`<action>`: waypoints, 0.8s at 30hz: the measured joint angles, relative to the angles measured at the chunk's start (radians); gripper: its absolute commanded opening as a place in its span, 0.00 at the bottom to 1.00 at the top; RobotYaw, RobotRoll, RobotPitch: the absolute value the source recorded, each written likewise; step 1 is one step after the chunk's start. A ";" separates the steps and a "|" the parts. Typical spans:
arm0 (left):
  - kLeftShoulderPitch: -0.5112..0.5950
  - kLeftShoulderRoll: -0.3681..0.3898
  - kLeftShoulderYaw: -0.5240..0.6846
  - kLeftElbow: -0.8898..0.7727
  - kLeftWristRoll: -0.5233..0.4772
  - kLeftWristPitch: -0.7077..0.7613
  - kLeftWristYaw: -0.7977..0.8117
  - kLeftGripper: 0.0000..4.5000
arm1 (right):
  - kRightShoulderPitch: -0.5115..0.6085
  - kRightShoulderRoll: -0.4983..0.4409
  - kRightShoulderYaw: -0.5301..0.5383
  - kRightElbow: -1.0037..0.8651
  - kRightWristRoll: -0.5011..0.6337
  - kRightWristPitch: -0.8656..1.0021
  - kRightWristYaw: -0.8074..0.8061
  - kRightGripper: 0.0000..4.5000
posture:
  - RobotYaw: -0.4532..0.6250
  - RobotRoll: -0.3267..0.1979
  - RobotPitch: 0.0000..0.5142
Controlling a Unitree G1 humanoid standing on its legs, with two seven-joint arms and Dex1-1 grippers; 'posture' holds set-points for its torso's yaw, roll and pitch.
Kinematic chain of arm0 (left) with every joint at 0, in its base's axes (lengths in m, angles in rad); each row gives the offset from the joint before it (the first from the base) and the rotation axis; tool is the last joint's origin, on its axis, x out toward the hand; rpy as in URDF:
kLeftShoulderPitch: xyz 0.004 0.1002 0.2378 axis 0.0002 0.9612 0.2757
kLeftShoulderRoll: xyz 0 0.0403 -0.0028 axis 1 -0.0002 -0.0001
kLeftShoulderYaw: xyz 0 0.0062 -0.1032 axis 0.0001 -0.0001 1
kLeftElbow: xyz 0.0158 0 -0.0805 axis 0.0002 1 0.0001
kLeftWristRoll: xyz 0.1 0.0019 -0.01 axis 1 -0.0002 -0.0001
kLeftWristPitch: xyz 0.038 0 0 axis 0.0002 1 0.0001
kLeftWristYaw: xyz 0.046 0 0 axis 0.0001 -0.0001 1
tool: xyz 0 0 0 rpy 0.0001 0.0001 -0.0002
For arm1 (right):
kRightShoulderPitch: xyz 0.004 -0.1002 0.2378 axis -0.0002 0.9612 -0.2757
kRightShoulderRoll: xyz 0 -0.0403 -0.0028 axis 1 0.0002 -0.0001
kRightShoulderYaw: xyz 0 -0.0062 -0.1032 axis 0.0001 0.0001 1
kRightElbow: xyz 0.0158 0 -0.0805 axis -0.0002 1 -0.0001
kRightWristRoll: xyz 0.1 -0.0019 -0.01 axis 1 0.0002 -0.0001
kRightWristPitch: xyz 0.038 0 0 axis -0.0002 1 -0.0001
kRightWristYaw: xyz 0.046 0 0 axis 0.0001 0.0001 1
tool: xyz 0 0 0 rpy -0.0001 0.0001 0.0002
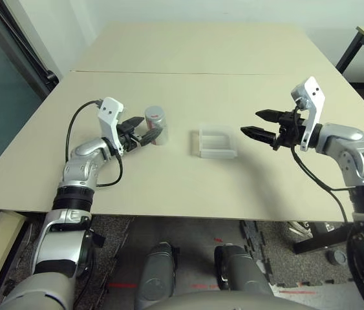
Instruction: Pour the medicine from the bottle into the box.
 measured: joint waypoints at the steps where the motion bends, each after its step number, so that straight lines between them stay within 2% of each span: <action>1: -0.008 -0.004 -0.001 0.009 0.005 -0.003 0.000 1.00 | 0.000 0.000 0.000 -0.001 0.000 0.000 -0.002 1.00 | 0.44 0.62 0.19; 14: -0.071 -0.069 -0.019 0.181 0.061 -0.086 0.008 1.00 | -0.005 0.008 0.000 -0.002 0.001 0.002 -0.027 1.00 | 0.43 0.62 0.18; 21: -0.090 -0.078 -0.019 0.247 0.084 -0.125 0.021 1.00 | -0.010 0.009 -0.001 -0.002 0.003 0.003 -0.031 1.00 | 0.42 0.62 0.18; 24: -0.093 -0.080 -0.019 0.264 0.089 -0.136 0.022 0.86 | -0.014 0.012 -0.001 -0.002 0.003 0.003 -0.035 1.00 | 0.42 0.62 0.18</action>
